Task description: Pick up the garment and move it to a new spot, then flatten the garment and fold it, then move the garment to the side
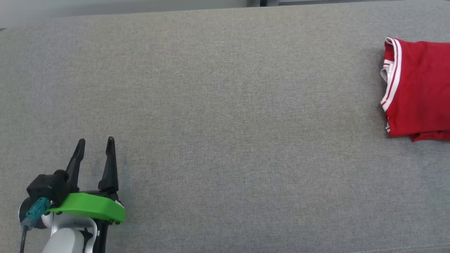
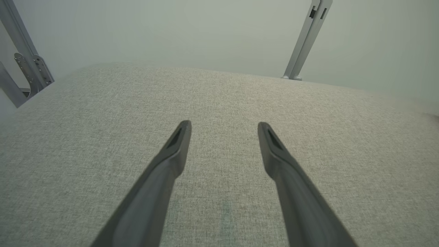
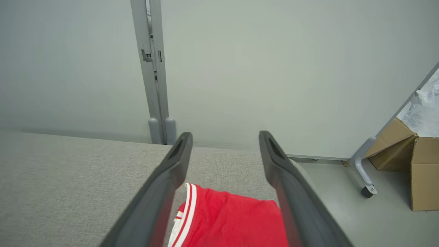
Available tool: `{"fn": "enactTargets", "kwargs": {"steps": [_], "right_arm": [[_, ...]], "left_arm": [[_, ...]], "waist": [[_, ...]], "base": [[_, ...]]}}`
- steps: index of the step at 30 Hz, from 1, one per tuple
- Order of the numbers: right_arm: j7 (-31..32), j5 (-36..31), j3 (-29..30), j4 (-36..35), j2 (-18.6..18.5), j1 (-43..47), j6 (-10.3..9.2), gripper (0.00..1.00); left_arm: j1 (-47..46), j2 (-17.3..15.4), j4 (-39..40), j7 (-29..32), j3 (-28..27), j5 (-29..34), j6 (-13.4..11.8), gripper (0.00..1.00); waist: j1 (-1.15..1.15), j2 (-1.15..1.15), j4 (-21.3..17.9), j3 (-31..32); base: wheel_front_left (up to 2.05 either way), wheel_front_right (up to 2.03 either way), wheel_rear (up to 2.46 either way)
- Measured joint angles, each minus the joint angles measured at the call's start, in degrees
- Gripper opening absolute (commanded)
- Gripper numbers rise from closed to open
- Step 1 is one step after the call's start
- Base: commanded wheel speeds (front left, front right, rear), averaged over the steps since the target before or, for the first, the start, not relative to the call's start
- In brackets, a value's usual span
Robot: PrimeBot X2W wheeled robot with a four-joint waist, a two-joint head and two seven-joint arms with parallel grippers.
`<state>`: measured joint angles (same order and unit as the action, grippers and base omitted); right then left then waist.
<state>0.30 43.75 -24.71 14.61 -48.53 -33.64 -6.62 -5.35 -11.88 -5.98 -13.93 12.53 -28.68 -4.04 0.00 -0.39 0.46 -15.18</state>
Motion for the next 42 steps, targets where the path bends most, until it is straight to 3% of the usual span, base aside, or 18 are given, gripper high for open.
{"fn": "enactTargets", "kwargs": {"steps": [10,16,19,26,35,36,42], "right_arm": [[-16.4,-2.6,-2.3,-0.7,15.0,13.9,-0.48,1.00],[-15.7,-6.9,-1.4,4.9,21.4,25.2,-0.55,1.00],[-15.5,-10.1,0.4,5.7,23.6,26.5,-0.55,1.00],[-15.1,-19.2,7.4,-0.3,26.5,26.8,-0.55,1.00],[-15.1,-26.3,10.1,-5.0,28.9,30.3,-0.55,1.00],[-15.1,-26.7,10.1,-5.0,29.2,30.7,-0.52,0.00],[-15.0,-26.5,8.7,-2.0,32.6,33.1,-0.44,0.00]], "left_arm": [[2.1,1.1,-3.1,-0.3,-2.4,-1.2,-1.0,1.00],[4.0,1.3,-5.0,-0.3,-3.8,-0.2,-1.4,1.00],[5.2,1.3,-4.9,-0.3,-5.6,0.8,-1.5,1.00],[5.7,2.0,-4.6,-0.5,-6.1,1.7,-1.5,1.00],[5.8,3.3,-4.3,-0.5,-6.2,2.2,-0.9,1.00],[5.8,3.6,-4.5,-0.5,-6.3,2.2,-0.9,0.00],[6.5,5.3,-8.0,-0.2,-5.5,2.1,-0.9,0.00]], "waist": [[0.00,0.00,-3.7,4.6],[0.00,0.00,-5.5,7.7],[0.00,0.00,-6.1,8.7],[0.00,0.00,-5.8,10.1],[0.00,0.00,-2.9,11.1],[0.00,0.00,-2.7,11.1],[0.00,0.00,-2.7,11.1]], "base": [[0.00,0.00,0.00],[0.00,0.00,0.00],[0.00,0.00,0.00],[0.00,0.00,0.00],[0.00,0.00,0.00],[0.00,0.00,0.00],[0.00,0.00,0.00]]}}
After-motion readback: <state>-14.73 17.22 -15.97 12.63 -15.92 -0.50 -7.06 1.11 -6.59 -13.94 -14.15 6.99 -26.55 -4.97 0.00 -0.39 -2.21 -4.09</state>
